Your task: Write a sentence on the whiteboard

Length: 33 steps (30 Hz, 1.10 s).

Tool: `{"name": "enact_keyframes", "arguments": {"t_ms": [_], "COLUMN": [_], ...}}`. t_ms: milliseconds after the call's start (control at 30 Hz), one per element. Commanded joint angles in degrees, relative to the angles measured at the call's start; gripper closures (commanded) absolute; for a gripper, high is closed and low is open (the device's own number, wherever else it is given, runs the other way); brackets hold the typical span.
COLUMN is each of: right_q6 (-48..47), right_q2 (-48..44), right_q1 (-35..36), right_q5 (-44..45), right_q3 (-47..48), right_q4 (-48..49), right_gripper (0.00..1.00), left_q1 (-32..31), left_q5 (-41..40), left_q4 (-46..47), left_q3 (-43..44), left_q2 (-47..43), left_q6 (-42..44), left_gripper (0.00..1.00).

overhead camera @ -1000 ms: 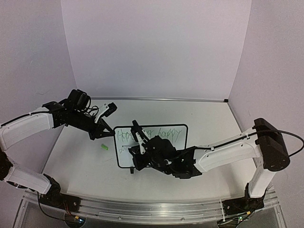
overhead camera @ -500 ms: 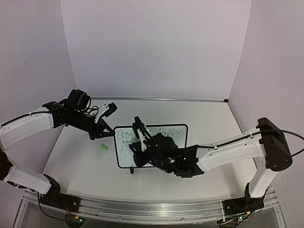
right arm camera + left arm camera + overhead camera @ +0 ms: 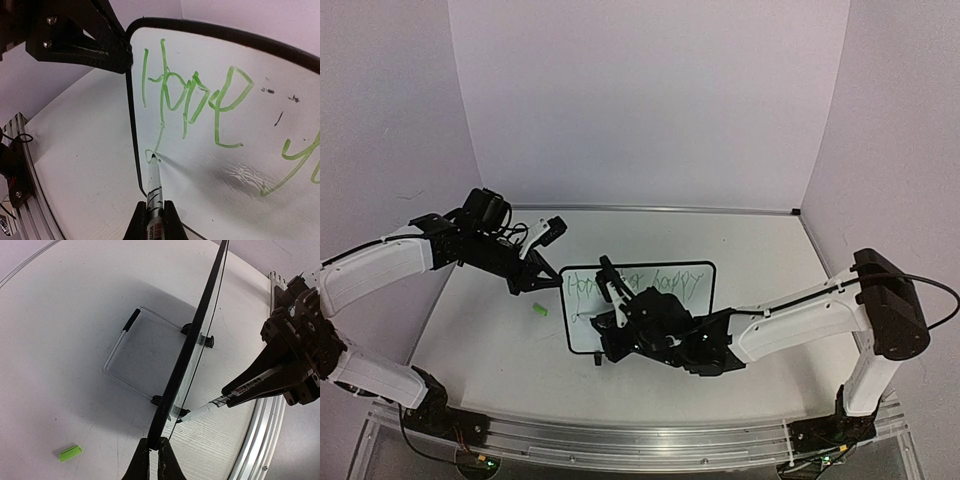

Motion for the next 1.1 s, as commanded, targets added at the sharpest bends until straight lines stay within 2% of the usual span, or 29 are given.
{"name": "enact_keyframes", "arguments": {"t_ms": [0,433,700,1067], "right_q6": [1.74,1.57,-0.54,-0.82], "right_q2": [1.15,-1.03,-3.95,-3.15], "right_q1": [-0.22,-0.23,-0.25,-0.24], "right_q5": [-1.02,0.48,-7.81,-0.09], "right_q3": [-0.91,-2.55,-4.30,-1.75], "right_q4": [-1.02,-1.10,7.08,4.78], "right_gripper": [1.00,1.00,1.00,1.00], "left_q1": [-0.44,-0.49,-0.46,-0.53], "left_q5": [-1.14,-1.24,-1.08,-0.94], "left_q4": [-0.77,-0.79,-0.81,-0.79], "left_q3": [0.42,0.40,0.44,0.50], "left_q2": [0.12,0.39,0.58,0.40], "left_q6": [0.71,0.68,0.70,0.71], "left_gripper": [1.00,1.00,1.00,1.00]}}
